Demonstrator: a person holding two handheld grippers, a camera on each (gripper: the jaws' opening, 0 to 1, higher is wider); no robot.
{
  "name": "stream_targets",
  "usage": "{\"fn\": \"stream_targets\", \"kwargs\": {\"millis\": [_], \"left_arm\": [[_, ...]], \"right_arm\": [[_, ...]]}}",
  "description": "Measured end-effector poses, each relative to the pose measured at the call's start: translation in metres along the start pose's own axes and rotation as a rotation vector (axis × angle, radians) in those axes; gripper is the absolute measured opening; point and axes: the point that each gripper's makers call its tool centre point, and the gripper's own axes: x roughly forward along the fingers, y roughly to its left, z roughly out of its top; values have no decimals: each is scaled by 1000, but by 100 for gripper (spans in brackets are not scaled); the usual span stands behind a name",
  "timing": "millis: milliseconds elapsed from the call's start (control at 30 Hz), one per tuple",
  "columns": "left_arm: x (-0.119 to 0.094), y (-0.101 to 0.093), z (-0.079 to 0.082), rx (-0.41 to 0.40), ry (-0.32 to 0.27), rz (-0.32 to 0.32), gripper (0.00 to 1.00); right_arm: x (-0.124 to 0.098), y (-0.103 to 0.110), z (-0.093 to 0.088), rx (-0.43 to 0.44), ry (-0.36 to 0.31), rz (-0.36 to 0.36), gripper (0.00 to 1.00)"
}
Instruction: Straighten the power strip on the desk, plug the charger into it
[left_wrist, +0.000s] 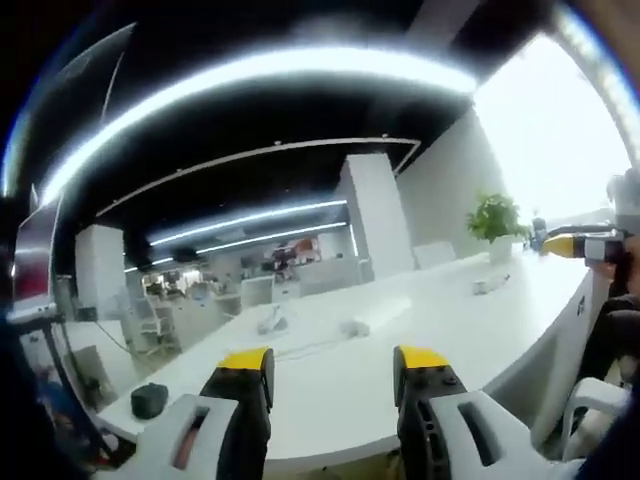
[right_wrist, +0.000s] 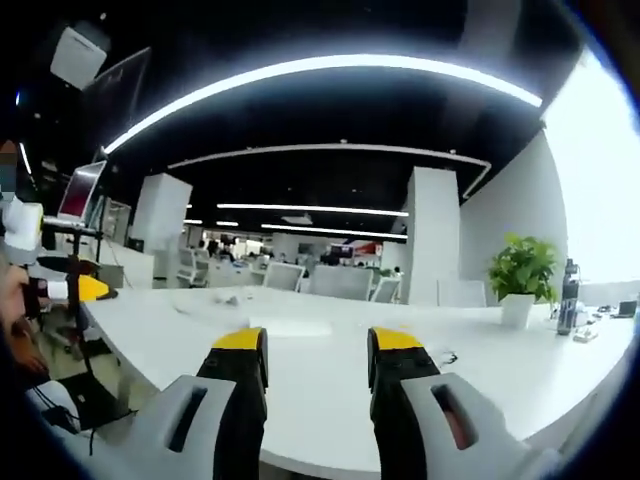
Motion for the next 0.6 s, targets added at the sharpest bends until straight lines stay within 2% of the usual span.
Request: {"fn": "stream_targets", "kwargs": {"millis": [167,300,433,600], "left_arm": [[1,-2,0,48,4,6,50],[2,-8,0,70,4,-19,50],[4,-13,-1,114,7,-32,50],[6,-20,-2,124,6,-65,50]], "right_arm": [[-2,1,3,-28,-9,-5,40],[-2,2,4,-39,-13,-5,40],[-2,0,4,-86,-8,-32,40],[-1,-1,6,-115,-14,-41,40]]}}
